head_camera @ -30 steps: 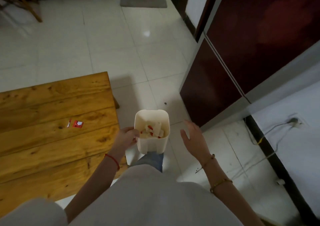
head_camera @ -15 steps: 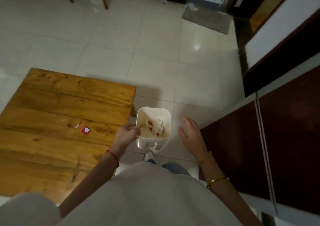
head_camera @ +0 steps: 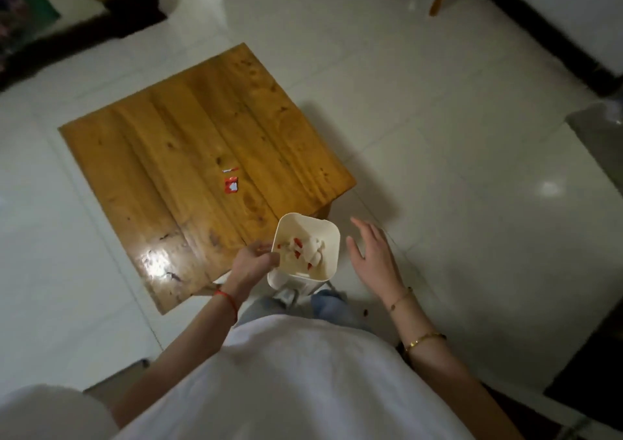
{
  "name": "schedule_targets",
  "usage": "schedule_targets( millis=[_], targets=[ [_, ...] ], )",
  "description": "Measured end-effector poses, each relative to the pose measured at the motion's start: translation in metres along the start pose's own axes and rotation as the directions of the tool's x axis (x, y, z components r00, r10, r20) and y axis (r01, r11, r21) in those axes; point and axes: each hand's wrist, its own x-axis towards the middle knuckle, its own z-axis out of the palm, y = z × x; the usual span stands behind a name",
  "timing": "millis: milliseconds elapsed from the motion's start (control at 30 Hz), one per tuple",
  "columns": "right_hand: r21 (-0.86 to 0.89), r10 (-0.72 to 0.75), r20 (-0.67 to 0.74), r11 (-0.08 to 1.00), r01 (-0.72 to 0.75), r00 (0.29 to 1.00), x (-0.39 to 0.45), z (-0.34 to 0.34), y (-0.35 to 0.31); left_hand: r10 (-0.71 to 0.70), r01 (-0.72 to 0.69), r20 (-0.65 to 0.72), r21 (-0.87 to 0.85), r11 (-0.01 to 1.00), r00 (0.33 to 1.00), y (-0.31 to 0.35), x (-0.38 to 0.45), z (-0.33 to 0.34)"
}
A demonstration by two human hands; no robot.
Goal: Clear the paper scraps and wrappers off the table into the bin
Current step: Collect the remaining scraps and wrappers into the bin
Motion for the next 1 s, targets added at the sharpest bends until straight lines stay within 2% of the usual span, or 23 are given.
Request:
schedule_targets(
  millis=[233, 533, 833, 1000],
  targets=[
    [-0.037, -0.217, 0.242, 0.972, 0.232, 0.946, 0.057, -0.006, 0.019, -0.101, 0.06, -0.143, -0.271, 0.961, 0.984, -0.033, -0.002, 0.029],
    [-0.051, -0.32, 0.425, 0.925, 0.376, 0.847, 0.11, 0.019, 0.016, -0.278, 0.141, -0.227, -0.48, 0.866, 0.934, -0.066, 0.006, 0.058],
    [-0.077, -0.382, 0.539, 0.865, 0.495, 0.751, 0.171, 0.096, -0.002, -0.375, 0.233, -0.187, -0.519, 0.822, 0.908, -0.108, 0.062, 0.071],
    [-0.095, -0.454, 0.6, 0.777, 0.623, 0.658, 0.208, 0.146, -0.02, -0.411, 0.269, -0.164, -0.536, 0.8, 0.897, -0.133, 0.093, 0.075]
  ],
)
